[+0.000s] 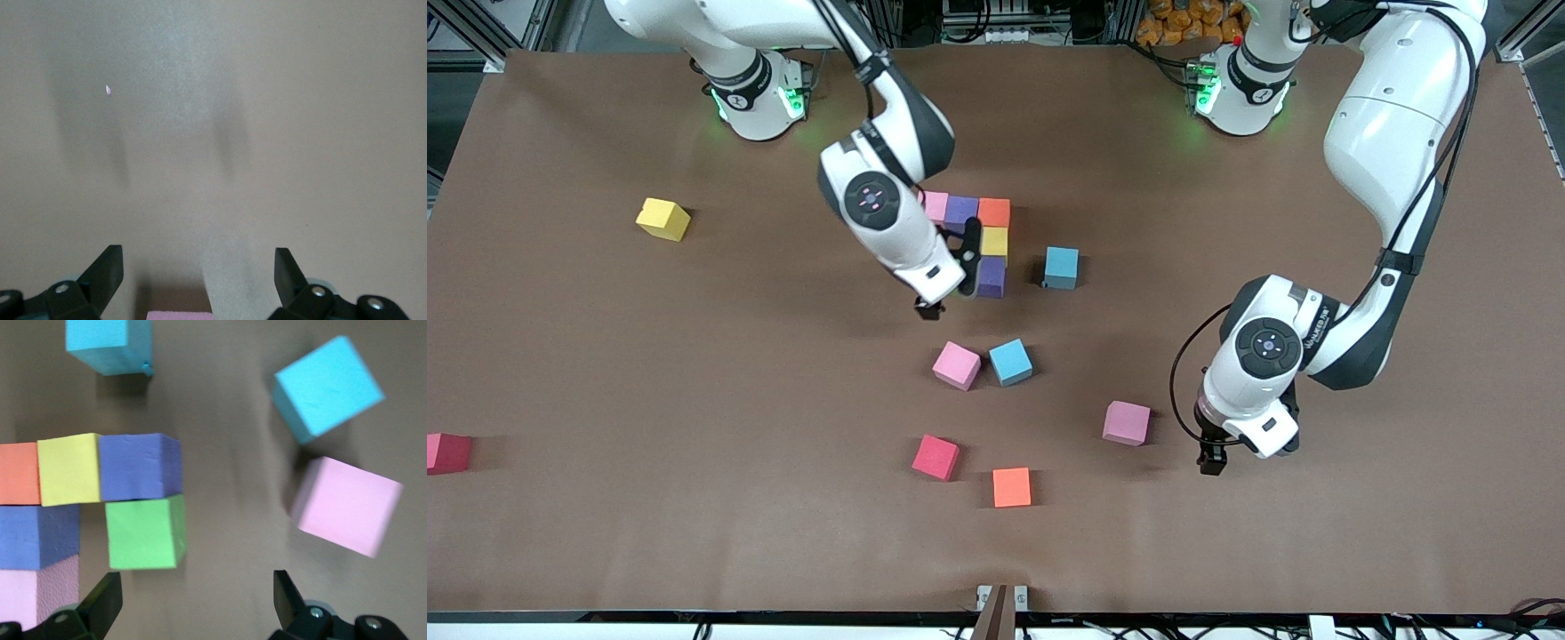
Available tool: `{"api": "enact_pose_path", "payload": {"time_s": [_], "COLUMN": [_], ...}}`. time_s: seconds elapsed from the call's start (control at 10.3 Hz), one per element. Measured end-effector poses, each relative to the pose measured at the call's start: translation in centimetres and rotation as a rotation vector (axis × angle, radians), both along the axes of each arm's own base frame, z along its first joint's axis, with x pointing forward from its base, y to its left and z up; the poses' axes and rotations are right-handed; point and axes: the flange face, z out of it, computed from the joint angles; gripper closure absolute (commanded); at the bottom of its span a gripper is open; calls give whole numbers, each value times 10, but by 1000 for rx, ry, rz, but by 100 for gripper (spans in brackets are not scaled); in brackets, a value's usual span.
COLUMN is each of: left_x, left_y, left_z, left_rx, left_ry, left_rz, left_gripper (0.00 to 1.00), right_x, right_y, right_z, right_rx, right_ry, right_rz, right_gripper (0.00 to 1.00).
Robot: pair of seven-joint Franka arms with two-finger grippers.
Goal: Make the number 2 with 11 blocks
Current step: 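Move the left gripper toward the cyan cube while the right gripper withdraws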
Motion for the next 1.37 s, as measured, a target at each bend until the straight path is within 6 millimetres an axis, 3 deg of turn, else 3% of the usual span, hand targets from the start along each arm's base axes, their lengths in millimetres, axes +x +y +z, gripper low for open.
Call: {"api": "enact_pose_path", "payload": {"time_s": [0.29,0.59,0.78,0.88,1.07,1.37], "left_x": [-10,-35,-49,-49,-44,-57], "left_y": [-32,-91,-120,-121,-112,-134], "left_z": [8,7,8,9,15,24], "left_rx": [1,32,60,64,68,65], "left_ry": [-8,-7,-22,-25,-33,-25], "left_rz": [-58,-240,-309,-316,-315,-354], "left_gripper": [0,0,0,0,0,0], "right_x": [45,66,82,88,91,98], "right_y": [-32,-47,-72,-84,-84,-79], "right_z": [39,61,69,71,90,120], "right_rx": [2,2,-6,-18,-36,-22], "right_ry": [-40,-91,-82,-56,-15,-25], "right_rz": [-45,-63,-130,-206,-341,-484], "right_gripper": [0,0,0,0,0,0]}}
